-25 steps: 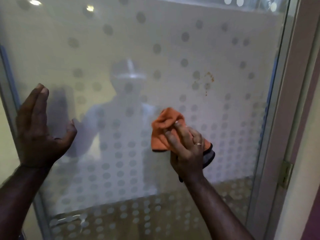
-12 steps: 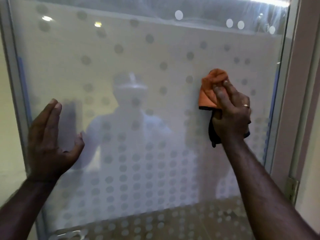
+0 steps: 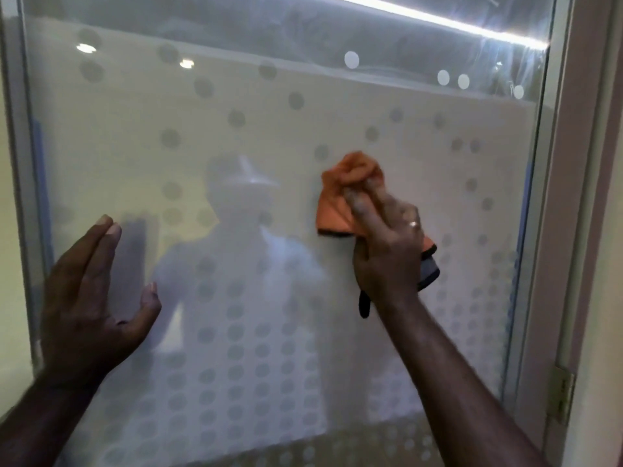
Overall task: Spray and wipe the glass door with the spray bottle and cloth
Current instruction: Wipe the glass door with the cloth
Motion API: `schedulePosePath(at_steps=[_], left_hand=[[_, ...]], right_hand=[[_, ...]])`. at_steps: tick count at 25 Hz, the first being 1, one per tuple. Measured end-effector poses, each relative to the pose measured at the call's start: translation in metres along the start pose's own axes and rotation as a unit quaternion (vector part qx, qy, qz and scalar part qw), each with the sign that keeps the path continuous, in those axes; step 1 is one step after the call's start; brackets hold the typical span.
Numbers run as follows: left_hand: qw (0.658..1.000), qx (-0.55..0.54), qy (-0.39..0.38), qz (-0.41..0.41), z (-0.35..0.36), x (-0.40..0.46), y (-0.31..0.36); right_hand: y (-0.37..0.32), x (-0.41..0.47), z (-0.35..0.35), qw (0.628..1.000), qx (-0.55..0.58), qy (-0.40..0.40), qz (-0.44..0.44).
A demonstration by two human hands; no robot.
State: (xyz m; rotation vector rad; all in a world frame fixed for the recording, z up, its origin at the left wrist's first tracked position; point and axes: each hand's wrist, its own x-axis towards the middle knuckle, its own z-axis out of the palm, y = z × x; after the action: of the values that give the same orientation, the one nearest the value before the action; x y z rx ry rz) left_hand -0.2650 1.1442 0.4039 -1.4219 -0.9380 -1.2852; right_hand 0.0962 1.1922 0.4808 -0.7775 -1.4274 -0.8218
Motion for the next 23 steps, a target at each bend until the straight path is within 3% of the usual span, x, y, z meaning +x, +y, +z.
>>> schedulePosePath(at_steps=[3, 6, 10, 13, 16, 19, 23], left_hand=[[1.000, -0.008, -0.018, -0.014, 0.000, -0.002, 0.000], [1.000, 0.009, -0.004, -0.004, -0.002, 0.001, 0.003], [1.000, 0.019, 0.015, 0.012, -0.007, 0.006, 0.011], [0.999, 0.034, 0.018, 0.018, -0.009, 0.008, 0.014], [0.999, 0.040, 0.015, 0.017, -0.010, 0.010, 0.017], [0.999, 0.042, 0.015, 0.012, -0.011, 0.011, 0.018], [0.999, 0.033, 0.017, 0.011, -0.010, 0.010, 0.016]], right_hand=[[0.023, -0.033, -0.009, 0.998, -0.039, -0.004, -0.041], [0.060, -0.024, -0.019, 0.994, -0.051, 0.026, 0.090], [0.091, 0.028, -0.019, 0.952, -0.031, 0.102, 0.288], [0.093, 0.071, -0.017, 0.923, 0.000, 0.139, 0.358], [0.061, 0.093, -0.010, 0.949, -0.021, 0.102, 0.296], [-0.006, 0.093, 0.003, 0.988, -0.020, 0.049, 0.143], [-0.098, 0.051, 0.027, 0.997, -0.008, -0.005, -0.073]])
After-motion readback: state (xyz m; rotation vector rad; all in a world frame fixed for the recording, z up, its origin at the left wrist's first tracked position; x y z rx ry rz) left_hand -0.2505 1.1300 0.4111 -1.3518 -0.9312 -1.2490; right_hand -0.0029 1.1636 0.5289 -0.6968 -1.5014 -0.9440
